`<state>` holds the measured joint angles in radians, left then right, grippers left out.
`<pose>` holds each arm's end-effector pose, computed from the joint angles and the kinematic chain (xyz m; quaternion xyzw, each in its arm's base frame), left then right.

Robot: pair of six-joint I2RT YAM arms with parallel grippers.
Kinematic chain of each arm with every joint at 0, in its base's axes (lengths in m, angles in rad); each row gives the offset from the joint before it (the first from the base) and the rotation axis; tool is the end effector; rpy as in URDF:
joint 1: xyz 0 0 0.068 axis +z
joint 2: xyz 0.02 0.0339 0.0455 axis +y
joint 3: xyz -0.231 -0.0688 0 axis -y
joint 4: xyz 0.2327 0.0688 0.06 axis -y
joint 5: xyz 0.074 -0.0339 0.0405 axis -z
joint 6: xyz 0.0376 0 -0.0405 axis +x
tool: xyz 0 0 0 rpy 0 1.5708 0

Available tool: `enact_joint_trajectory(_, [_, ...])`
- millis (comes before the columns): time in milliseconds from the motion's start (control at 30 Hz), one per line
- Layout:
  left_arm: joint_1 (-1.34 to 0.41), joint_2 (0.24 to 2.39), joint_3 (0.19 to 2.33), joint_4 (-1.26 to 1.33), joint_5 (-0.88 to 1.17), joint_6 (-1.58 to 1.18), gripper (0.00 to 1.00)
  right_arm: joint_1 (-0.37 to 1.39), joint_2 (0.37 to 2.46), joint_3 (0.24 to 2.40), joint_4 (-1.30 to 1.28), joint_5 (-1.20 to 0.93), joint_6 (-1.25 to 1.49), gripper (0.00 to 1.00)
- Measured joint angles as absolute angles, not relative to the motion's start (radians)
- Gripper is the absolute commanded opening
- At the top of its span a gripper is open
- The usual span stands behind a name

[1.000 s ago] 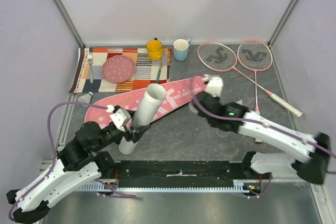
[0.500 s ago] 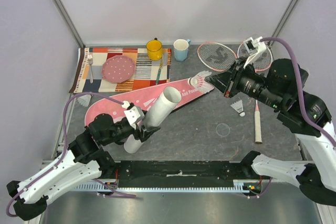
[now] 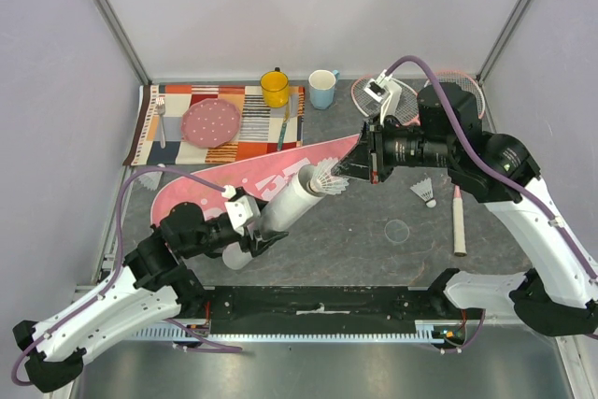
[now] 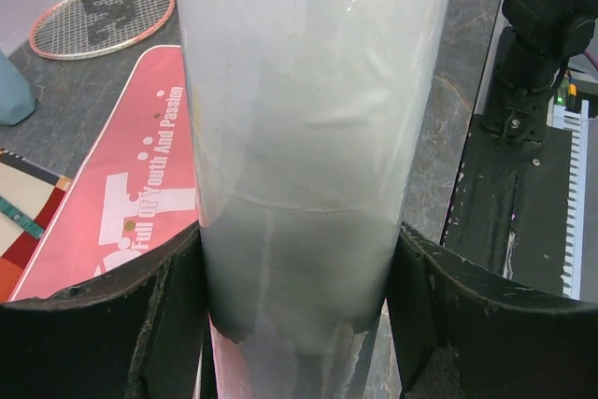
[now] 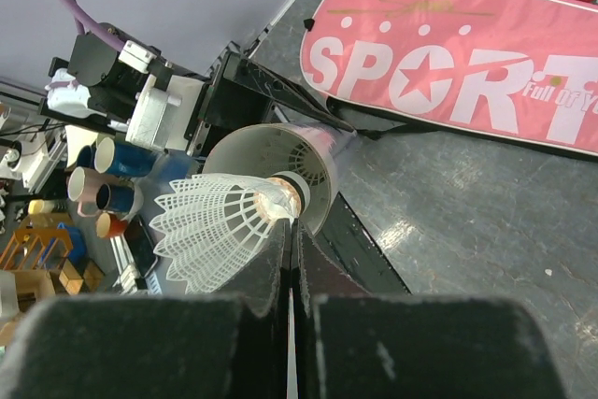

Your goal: Pack up the badminton gear

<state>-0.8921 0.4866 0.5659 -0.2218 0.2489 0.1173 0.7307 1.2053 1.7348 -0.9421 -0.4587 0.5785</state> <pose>0.0884 -0.1244 0.2841 0.4337 0.6170 -0.3324 0.5663 0.1428 0.1503 0.4554 -0.1860 0.8032 0.4754 0.3069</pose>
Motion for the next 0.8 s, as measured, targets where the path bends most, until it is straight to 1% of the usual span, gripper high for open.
enact_joint_trajectory(133, [-0.892, 0.487, 0.566, -0.222, 0.264, 0.131, 0.2, 0.731, 1.21, 1.735, -0.945, -0.478, 0.574, 0.0])
enact_joint_trajectory(267, [-0.892, 0.489, 0.566, -0.221, 0.27, 0.144, 0.2, 0.731, 1.224, 1.729, -0.944, -0.485, 0.572, 0.02])
enact_joint_trajectory(300, [-0.892, 0.492, 0.566, -0.222, 0.272, 0.144, 0.2, 0.731, 1.225, 1.723, -0.943, -0.485, 0.573, 0.1])
enact_joint_trajectory(367, [-0.892, 0.497, 0.566, -0.221, 0.273, 0.144, 0.2, 0.731, 1.227, 1.713, -0.937, -0.484, 0.576, 0.12])
enact_joint_trajectory(400, [-0.892, 0.499, 0.566, -0.222, 0.273, 0.144, 0.2, 0.732, 1.227, 1.705, -0.927, -0.483, 0.576, 0.16])
enact_joint_trajectory(467, [-0.892, 0.5, 0.566, -0.222, 0.273, 0.144, 0.2, 0.74, 1.226, 1.682, -0.899, -0.476, 0.579, 0.2])
enact_joint_trajectory(533, [-0.892, 0.499, 0.566, -0.221, 0.272, 0.144, 0.19, 0.759, 1.232, 1.666, -0.88, -0.459, 0.583, 0.3])
enact_joint_trajectory(567, [-0.892, 0.499, 0.566, -0.222, 0.272, 0.144, 0.19, 0.77, 1.236, 1.665, -0.875, -0.448, 0.584, 0.44])
enact_joint_trajectory(667, [-0.892, 0.494, 0.566, -0.223, 0.267, 0.144, 0.19, 0.806, 1.245, 1.665, -0.873, -0.408, 0.576, 0.57])
enact_joint_trajectory(700, [-0.892, 0.492, 0.566, -0.223, 0.263, 0.144, 0.19, 0.812, 1.244, 1.665, -0.876, -0.392, 0.569, 0.59])
enact_joint_trajectory(733, [-0.891, 0.491, 0.566, -0.223, 0.262, 0.144, 0.19, 0.815, 1.242, 1.665, -0.878, -0.377, 0.565, 0.63])
enact_joint_trajectory(767, [-0.891, 0.49, 0.566, -0.223, 0.26, 0.144, 0.2, 0.815, 1.238, 1.665, -0.881, -0.355, 0.559, 0.79])
enact_joint_trajectory(800, [-0.889, 0.49, 0.566, -0.223, 0.258, 0.144, 0.19, 0.815, 1.232, 1.665, -0.888, -0.324, 0.554, 0.85])
